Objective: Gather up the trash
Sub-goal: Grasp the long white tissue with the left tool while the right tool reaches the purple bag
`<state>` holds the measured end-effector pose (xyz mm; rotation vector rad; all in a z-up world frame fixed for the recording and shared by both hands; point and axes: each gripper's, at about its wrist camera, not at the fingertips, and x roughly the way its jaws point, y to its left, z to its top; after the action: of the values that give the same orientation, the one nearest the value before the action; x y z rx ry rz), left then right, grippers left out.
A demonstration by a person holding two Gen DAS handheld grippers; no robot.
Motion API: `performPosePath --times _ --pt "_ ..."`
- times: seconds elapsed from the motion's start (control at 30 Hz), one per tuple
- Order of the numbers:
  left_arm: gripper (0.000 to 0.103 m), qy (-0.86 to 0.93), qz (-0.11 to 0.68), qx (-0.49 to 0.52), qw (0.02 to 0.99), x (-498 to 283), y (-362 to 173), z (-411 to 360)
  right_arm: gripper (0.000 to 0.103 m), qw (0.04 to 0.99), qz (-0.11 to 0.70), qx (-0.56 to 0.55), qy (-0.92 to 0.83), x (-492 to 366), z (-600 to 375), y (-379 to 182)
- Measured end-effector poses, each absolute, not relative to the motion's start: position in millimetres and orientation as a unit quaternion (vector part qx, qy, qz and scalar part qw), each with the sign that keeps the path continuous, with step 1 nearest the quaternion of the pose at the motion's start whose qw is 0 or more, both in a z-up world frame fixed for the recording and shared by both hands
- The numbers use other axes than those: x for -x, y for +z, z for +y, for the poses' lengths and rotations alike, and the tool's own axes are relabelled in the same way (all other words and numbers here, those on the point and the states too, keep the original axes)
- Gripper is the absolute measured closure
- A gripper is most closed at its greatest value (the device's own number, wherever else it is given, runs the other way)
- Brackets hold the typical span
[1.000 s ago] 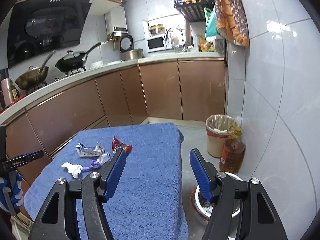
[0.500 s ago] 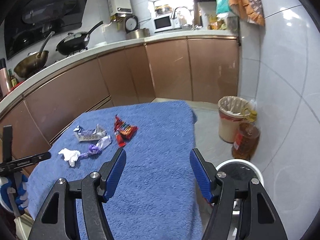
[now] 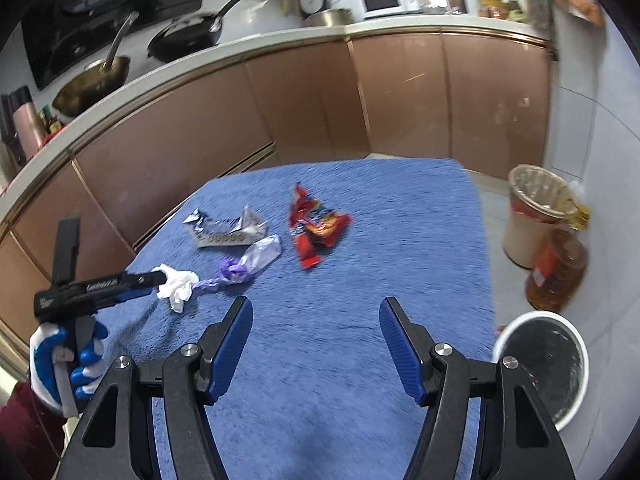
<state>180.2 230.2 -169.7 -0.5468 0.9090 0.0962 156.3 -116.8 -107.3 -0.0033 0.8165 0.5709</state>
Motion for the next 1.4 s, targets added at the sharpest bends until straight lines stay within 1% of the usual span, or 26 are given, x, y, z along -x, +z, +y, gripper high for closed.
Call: performPosePath --times 0.1,0.17,0.23,0.27,0.33,0.37,0.43,0.5,0.7,0.83,1.07,1.4 --pt "0.039 0.050 0.434 0.270 0.858 -191.8 -176.9 236.3 0.039 0.868 0.403 0.010 0.290 -169.0 -94.8 -116.6" --pt "0.041 0.055 0.435 0.267 0.858 -197.8 -181.4 238.6 0.039 0.863 0.410 0.013 0.296 -176.6 -82.8 -121.5" --pt "0.055 0.059 0.435 0.263 0.859 -200.8 -184.9 241.4 0.039 0.855 0.419 0.016 0.306 -185.5 -69.0 -128.8" --pt "0.058 0.060 0.434 0.262 0.860 -201.6 -186.6 242.6 0.039 0.851 0.423 0.016 0.311 -188.8 -63.2 -132.3" --pt "0.072 0.062 0.428 0.256 0.864 -202.1 -188.8 245.6 0.040 0.843 0.431 0.012 0.320 -196.3 -52.2 -139.7" --pt "0.075 0.062 0.427 0.256 0.865 -202.8 -190.1 247.0 0.040 0.839 0.436 0.010 0.325 -200.4 -46.3 -143.6" --pt "0.085 0.060 0.423 0.257 0.867 -202.9 -193.3 251.1 0.042 0.832 0.444 0.006 0.332 -207.7 -36.5 -149.8" --pt "0.089 0.058 0.416 0.253 0.872 -201.4 -195.5 251.5 0.043 0.823 0.454 0.000 0.341 -214.9 -23.1 -157.5" --pt "0.091 0.052 0.396 0.215 0.891 -194.7 -199.3 244.0 0.047 0.808 0.478 -0.024 0.343 -236.6 6.3 -175.2" --pt "0.091 0.043 0.393 0.215 0.893 -194.6 -200.4 244.0 0.051 0.806 0.493 -0.035 0.326 -248.4 18.5 -186.2" --pt "0.091 0.043 0.391 0.216 0.894 -194.4 -200.4 245.3 0.052 0.812 0.497 -0.017 0.306 -251.4 31.5 -190.2" --pt "0.091 0.053 0.393 0.207 0.894 -196.5 -198.3 236.1 0.057 0.794 0.527 -0.080 0.292 -250.9 18.6 -190.4"
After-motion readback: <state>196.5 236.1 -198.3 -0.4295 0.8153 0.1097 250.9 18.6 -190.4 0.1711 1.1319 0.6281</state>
